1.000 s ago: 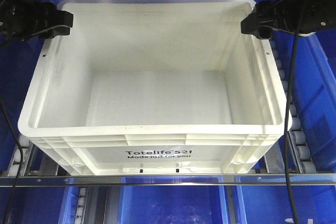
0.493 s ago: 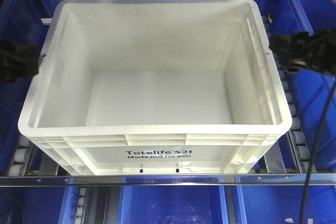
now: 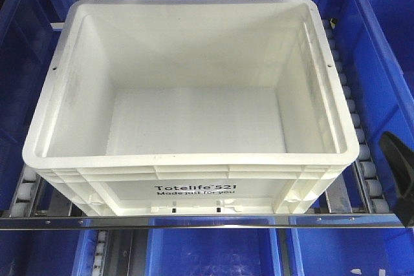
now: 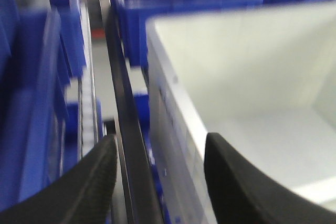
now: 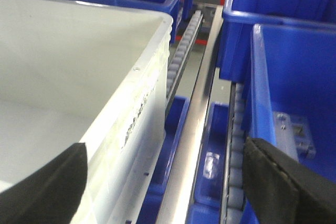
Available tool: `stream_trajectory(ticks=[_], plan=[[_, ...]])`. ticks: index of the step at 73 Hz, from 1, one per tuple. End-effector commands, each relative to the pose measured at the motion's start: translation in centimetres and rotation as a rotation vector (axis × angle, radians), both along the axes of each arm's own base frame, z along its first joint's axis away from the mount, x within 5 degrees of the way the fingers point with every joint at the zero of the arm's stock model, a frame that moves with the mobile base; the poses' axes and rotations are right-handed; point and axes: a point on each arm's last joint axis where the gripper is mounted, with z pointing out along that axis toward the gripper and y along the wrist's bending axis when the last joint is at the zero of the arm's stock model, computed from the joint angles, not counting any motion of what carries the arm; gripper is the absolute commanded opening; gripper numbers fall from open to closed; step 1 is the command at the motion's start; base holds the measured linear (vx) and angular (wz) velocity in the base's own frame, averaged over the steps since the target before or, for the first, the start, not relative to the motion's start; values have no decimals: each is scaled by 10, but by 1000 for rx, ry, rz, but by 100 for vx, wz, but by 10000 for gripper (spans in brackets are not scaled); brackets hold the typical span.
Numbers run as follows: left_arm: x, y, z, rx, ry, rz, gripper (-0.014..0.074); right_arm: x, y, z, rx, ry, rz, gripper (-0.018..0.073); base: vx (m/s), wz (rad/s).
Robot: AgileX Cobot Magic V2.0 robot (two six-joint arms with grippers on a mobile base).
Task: Move bin from left to right shelf
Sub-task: 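Raise both open grippers up and away from the crate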
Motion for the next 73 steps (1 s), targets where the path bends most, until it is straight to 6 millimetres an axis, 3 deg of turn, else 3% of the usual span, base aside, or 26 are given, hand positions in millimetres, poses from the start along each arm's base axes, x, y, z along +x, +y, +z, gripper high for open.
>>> stream_trajectory(ticks=[1, 18, 42, 48, 55, 61, 63, 64, 73], plan=[[-5, 2, 15, -2, -128, 6, 370, -5, -4, 17, 2, -159, -32, 586, 0, 0], [5, 1, -11, 10, -92, 12, 370, 3, -7, 9, -33, -241, -80, 586, 0, 0], [5, 1, -9, 8, -118, 15, 369, 5, -7, 8, 55, -206, -86, 586, 0, 0], [5, 1, -9, 9, -119, 15, 327, 5, -7, 8, 55, -208, -87, 560, 0, 0], [5, 1, -9, 9, -121, 15, 162, 5, -7, 8, 55, -209, -87, 393, 0, 0], [5, 1, -8, 7, -128, 15, -10, 5, -7, 8, 55, -209, -87, 127, 0, 0], [5, 1, -8, 7, -132, 16, -9, 5, -7, 8, 55, -209, -87, 71, 0, 0], [5, 1, -8, 6, -132, 16, -9, 5, -7, 8, 55, -209, -87, -1, 0, 0], [5, 1, -9, 9, -116, 14, -8, 5, -7, 7, 57, -199, -84, -11, 0, 0]])
